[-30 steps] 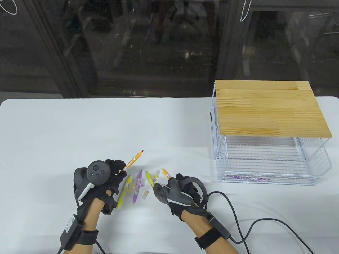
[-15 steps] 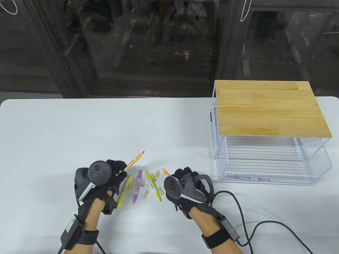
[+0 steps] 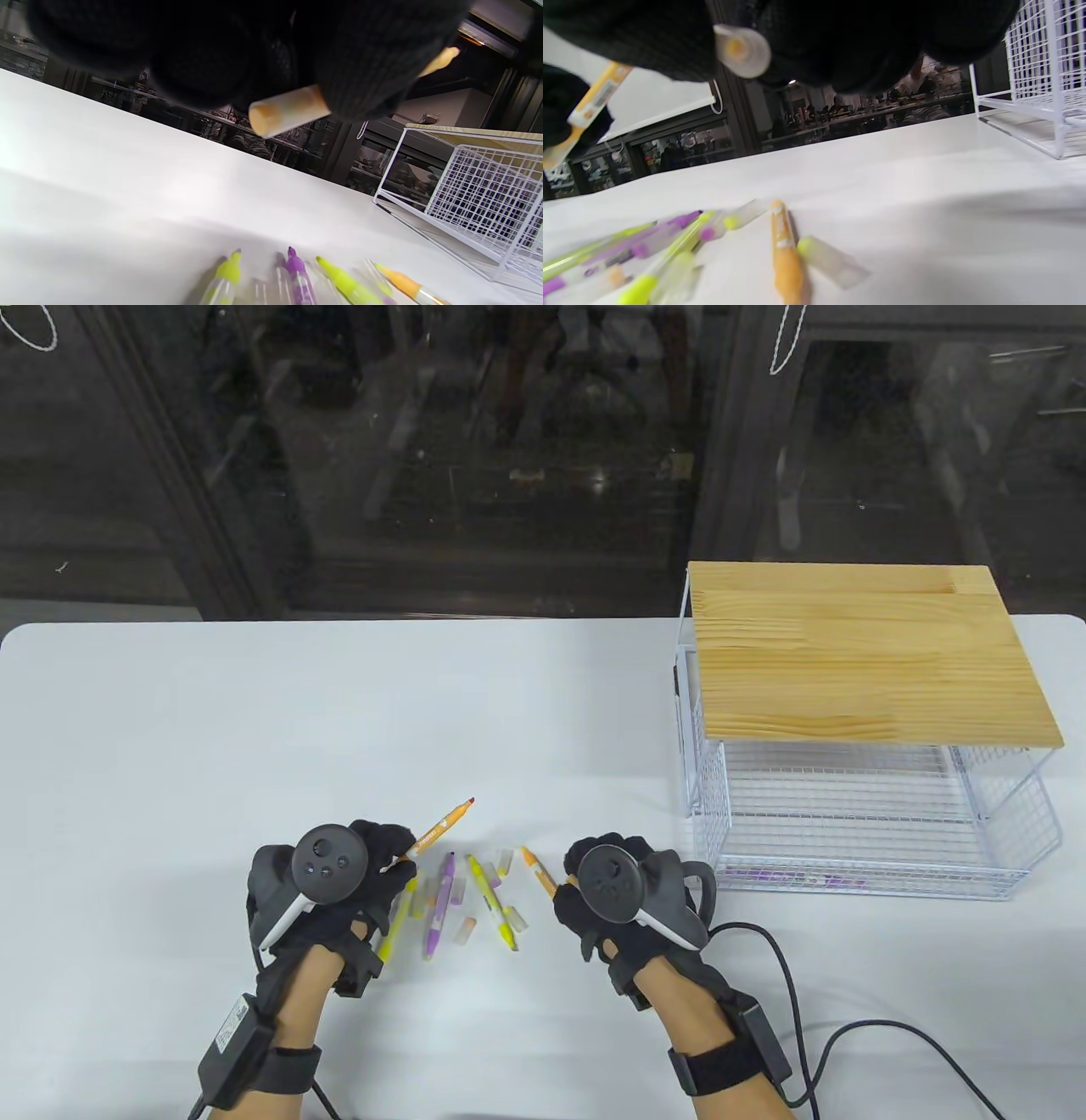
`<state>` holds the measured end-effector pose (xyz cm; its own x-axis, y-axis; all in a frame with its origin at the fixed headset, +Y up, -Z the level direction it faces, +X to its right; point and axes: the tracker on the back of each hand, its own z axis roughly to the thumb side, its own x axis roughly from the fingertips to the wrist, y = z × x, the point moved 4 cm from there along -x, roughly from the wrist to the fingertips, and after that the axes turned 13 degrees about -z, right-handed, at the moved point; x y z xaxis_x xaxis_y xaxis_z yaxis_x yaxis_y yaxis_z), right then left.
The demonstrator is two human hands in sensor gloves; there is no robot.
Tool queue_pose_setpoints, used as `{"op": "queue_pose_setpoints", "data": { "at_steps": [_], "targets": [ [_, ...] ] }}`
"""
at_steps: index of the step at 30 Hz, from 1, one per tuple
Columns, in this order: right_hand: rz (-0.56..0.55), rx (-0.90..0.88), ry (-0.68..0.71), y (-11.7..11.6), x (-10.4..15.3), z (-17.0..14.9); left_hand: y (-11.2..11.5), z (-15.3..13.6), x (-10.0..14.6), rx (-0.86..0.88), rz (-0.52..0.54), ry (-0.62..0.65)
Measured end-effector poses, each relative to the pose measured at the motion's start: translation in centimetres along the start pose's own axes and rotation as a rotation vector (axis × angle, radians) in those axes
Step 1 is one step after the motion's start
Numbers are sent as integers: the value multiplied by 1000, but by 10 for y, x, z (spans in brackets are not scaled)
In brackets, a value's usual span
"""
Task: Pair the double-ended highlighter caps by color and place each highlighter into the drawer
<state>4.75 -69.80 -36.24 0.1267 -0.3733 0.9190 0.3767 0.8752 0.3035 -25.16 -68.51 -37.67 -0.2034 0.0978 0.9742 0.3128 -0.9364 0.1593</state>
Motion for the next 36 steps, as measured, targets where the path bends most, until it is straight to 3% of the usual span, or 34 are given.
{"op": "queue_pose_setpoints", "data": {
  "at_steps": [11, 19, 22, 36],
  "targets": [
    [-105, -58, -34, 14, -1, -14, 4, 17, 4, -26, -17, 58],
    [-164, -236, -83, 28, -2, -26, 15, 35, 4, -73, -56, 111],
    [-106, -285, -99, 25, -3, -29, 19, 41, 4, -88, -71, 129],
    [-190, -466, -133, 30, -1, -36, 33, 56, 4, -129, -128, 178]
  ]
}}
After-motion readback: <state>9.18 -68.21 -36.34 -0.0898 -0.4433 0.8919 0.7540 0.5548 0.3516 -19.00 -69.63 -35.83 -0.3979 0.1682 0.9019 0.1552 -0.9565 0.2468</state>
